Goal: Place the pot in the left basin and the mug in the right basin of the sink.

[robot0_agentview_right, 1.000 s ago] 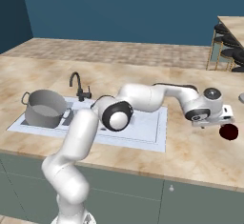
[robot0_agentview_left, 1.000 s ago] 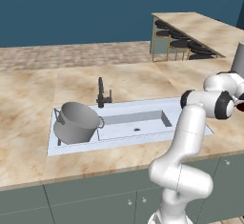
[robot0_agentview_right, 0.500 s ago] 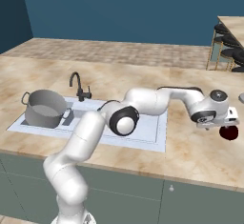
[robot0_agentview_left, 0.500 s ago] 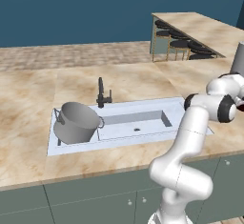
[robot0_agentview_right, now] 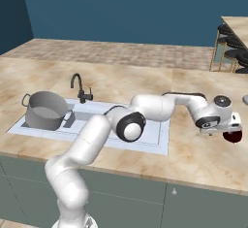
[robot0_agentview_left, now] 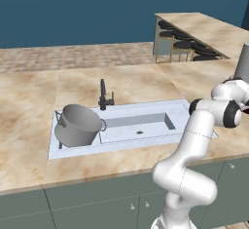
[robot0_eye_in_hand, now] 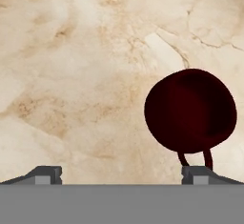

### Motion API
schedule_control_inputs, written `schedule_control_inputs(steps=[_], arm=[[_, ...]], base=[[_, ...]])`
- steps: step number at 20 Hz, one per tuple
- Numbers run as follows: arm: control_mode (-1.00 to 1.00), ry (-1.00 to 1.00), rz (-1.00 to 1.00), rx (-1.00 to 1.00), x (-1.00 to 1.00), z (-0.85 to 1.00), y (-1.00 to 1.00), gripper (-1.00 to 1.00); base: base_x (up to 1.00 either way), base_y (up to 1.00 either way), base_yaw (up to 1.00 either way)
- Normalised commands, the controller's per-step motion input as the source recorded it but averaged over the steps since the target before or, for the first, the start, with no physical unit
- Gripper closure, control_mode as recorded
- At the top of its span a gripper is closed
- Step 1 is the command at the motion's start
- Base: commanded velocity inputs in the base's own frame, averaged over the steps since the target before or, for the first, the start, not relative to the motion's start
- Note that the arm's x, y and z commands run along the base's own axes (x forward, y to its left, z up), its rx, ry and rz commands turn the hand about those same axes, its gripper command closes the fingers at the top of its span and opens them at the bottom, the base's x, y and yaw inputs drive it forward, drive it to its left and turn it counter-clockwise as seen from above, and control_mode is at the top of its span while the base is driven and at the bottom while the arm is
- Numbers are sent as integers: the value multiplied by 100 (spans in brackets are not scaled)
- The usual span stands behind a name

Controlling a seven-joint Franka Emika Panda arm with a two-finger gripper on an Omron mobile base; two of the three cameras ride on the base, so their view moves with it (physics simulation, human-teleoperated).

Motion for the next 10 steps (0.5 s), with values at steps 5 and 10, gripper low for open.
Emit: schedule_control_inputs(steps=[5, 10], arm=[[-100, 4, 0, 0, 25, -30, 0, -100], [-100, 2, 0, 0, 23, -16, 0, -100]], base=[[0, 0, 0], [0, 0, 0]])
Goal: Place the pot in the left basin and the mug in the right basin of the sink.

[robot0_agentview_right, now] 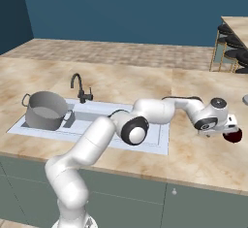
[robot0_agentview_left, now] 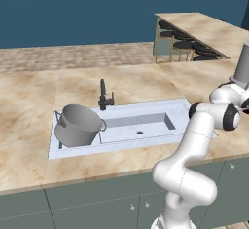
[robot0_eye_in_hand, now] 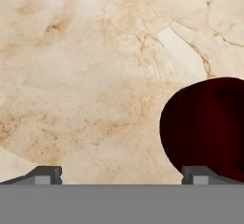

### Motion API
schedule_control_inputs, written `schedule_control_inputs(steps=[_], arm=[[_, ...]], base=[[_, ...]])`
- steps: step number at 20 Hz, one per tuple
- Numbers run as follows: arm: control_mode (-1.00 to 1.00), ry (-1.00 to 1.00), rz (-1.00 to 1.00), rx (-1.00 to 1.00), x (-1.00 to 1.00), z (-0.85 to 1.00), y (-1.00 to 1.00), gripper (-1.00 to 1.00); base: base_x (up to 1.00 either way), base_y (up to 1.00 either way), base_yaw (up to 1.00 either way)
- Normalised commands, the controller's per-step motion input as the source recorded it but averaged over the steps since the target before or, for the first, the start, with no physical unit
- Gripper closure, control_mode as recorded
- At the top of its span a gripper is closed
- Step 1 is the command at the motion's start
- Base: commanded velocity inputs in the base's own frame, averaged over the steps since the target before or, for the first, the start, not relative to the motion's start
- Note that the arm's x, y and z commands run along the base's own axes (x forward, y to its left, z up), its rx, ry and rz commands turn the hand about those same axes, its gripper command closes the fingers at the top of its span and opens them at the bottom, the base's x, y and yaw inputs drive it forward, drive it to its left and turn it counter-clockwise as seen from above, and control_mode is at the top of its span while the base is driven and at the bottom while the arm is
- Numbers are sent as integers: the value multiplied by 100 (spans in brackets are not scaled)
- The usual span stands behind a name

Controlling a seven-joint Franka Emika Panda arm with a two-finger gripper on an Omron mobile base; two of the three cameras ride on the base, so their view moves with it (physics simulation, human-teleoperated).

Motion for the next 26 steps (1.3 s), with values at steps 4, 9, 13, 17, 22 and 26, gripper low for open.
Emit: schedule_control_inputs(steps=[4, 9, 13, 17, 22, 26], arm=[[-100, 0, 0, 0, 4, 0, -4, -100], [-100, 0, -1, 0, 0, 9, -6, -100], [-100, 0, -3, 0, 0, 2, -4, -100], [-100, 0, -4, 0, 0, 9, -6, -100], [-100, 0, -3, 0, 0, 10, -8, -100], [-100, 0, -2, 0, 0, 0, 0, -100]], base=[[0, 0, 0], [0, 0, 0], [0, 0, 0], [0, 0, 0], [0, 0, 0], [0, 0, 0]])
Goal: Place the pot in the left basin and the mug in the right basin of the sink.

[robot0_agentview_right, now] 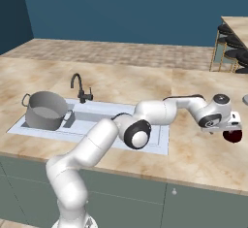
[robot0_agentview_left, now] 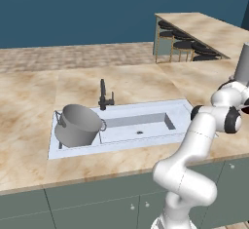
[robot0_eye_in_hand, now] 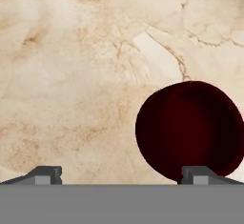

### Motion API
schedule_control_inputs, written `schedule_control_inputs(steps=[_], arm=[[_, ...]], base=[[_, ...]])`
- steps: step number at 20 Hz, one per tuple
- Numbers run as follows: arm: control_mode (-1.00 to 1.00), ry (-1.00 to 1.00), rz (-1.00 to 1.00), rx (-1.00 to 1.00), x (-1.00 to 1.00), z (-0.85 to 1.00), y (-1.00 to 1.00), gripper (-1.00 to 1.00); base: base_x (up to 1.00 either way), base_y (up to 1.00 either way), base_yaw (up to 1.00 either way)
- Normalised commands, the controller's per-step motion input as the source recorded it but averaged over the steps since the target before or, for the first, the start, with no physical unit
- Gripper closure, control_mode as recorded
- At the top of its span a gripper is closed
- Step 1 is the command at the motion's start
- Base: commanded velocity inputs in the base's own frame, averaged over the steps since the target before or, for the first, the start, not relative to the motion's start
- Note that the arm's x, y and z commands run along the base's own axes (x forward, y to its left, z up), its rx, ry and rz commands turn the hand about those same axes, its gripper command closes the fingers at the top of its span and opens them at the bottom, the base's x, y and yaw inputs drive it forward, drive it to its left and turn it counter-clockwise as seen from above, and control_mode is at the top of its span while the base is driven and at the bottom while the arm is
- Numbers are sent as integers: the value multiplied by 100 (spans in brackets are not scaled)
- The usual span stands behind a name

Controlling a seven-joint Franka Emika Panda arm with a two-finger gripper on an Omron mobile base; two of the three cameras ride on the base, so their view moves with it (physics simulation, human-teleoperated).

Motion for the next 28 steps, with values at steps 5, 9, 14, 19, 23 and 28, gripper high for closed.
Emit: schedule_control_inputs(steps=[5, 9, 14, 19, 23, 28], arm=[[-100, 0, 0, 0, 0, 0, 19, -100], [-100, 0, 0, 0, -4, 0, 34, -100], [-100, 0, 0, 0, -12, -5, 42, -100], [-100, 0, 0, 0, -17, -5, 12, -100], [-100, 0, 0, 0, -3, -2, -9, -100], [-100, 0, 0, 0, 0, -2, -19, -100]], base=[[0, 0, 0], [0, 0, 0], [0, 0, 0], [0, 0, 0], [0, 0, 0], [0, 0, 0]])
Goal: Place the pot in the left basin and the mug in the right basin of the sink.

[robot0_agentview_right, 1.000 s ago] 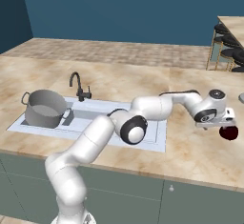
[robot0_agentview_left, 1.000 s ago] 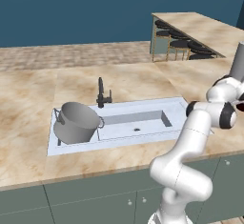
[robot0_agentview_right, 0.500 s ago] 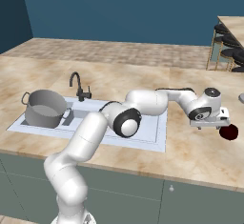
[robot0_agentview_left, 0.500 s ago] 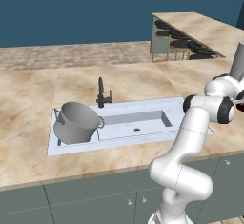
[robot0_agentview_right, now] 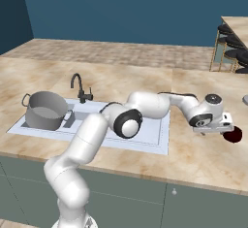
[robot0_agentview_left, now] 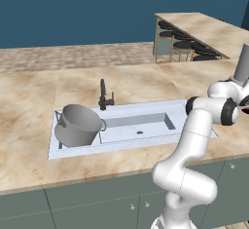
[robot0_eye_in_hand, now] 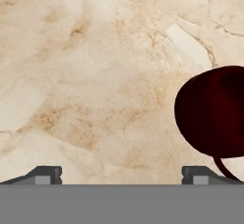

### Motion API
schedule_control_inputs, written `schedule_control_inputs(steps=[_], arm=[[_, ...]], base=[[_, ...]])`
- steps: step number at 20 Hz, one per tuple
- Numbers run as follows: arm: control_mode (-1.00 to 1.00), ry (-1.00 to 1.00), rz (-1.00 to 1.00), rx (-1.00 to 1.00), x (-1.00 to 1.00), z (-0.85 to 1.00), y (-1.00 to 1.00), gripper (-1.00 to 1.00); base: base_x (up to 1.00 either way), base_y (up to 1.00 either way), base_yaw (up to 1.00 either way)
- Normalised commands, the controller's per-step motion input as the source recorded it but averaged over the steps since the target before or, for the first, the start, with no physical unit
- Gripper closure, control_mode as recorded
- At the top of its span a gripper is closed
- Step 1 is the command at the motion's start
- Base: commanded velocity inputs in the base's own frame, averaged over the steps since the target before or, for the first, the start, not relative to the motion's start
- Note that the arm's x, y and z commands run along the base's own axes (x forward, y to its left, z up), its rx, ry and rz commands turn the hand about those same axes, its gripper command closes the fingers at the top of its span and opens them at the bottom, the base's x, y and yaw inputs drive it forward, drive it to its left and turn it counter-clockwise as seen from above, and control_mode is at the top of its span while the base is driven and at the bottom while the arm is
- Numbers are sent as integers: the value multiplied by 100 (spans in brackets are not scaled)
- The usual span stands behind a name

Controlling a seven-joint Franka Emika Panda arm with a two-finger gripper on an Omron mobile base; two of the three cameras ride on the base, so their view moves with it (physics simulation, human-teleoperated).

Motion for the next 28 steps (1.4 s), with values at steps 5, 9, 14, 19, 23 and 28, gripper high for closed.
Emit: schedule_control_inputs(steps=[5, 9, 14, 19, 23, 28], arm=[[-100, 0, 0, 0, 0, 0, -10, -100], [-100, 0, 0, 0, 0, 0, -1, -100], [100, 0, 0, 0, 0, 0, 0, -100], [100, 0, 0, 0, 0, 0, 0, -100], [100, 0, 0, 0, 0, 0, 0, -100], [100, 0, 0, 0, 0, 0, 0, -100]], base=[[0, 0, 0], [0, 0, 0], [-7, 0, 0], [-33, 0, 0], [-40, 0, 0], [-20, -5, 0]])
